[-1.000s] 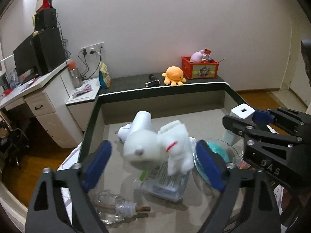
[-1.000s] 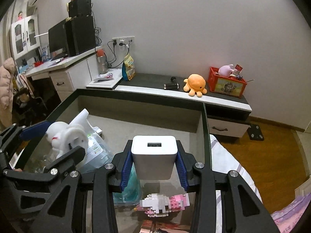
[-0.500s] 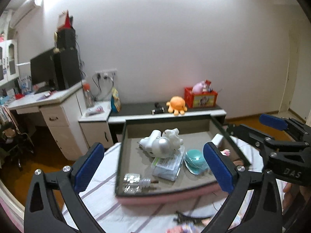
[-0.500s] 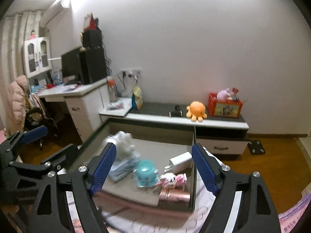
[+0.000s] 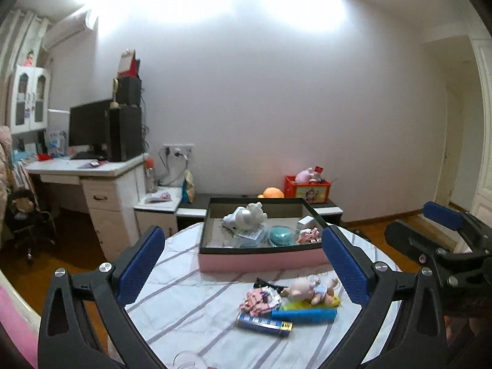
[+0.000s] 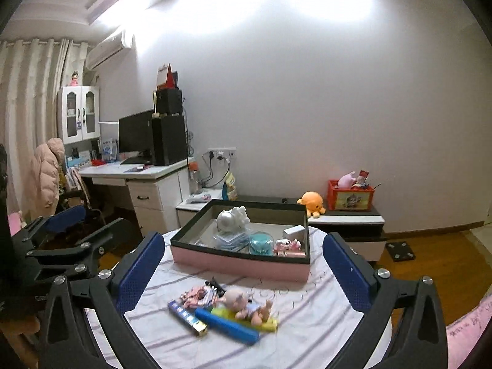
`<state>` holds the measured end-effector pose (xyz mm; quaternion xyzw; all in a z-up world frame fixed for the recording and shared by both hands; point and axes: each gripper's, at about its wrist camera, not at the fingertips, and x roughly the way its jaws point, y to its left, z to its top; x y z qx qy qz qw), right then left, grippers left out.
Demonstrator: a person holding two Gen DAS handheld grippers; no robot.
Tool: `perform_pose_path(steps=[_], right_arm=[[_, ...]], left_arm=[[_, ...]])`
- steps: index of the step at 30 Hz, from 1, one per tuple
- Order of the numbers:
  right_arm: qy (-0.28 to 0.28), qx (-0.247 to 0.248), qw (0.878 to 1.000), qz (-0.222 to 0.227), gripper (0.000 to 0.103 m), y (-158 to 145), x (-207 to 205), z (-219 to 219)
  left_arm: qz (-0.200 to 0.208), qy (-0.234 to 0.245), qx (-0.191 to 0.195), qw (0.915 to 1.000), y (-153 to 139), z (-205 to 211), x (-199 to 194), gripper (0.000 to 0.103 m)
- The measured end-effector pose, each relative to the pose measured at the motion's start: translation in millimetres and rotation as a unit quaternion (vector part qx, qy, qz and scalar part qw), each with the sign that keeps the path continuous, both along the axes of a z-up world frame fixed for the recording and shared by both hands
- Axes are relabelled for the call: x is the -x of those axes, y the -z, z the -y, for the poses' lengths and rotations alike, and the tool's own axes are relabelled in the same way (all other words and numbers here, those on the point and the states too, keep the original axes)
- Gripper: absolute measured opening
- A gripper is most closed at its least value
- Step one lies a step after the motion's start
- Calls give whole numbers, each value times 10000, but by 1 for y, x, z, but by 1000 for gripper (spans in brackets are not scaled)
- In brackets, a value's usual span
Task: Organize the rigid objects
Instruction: 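Withdraw both tools back over the bed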
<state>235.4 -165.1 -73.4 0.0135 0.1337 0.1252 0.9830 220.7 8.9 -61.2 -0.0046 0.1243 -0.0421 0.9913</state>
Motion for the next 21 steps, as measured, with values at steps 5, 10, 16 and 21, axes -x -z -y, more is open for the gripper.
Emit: perform_pose_path(steps=[5,10,16,21], right_arm=[[66,50,10000,11,103,7,26,-7],[-33,-7,9999,-117,103,15,34,-5],[189,36,9994,-281,103,29,34,9],[398,-35,9978,-526,103,43,24,24]], left_arm=[[270,-286,-330,9987,-1,6,28,103],[142,-317,-300,9989,7,1,37,103],[-328,-312,-365,9983,29,0,27,103],[-627,-177,-301,9974,42,5,15,103]])
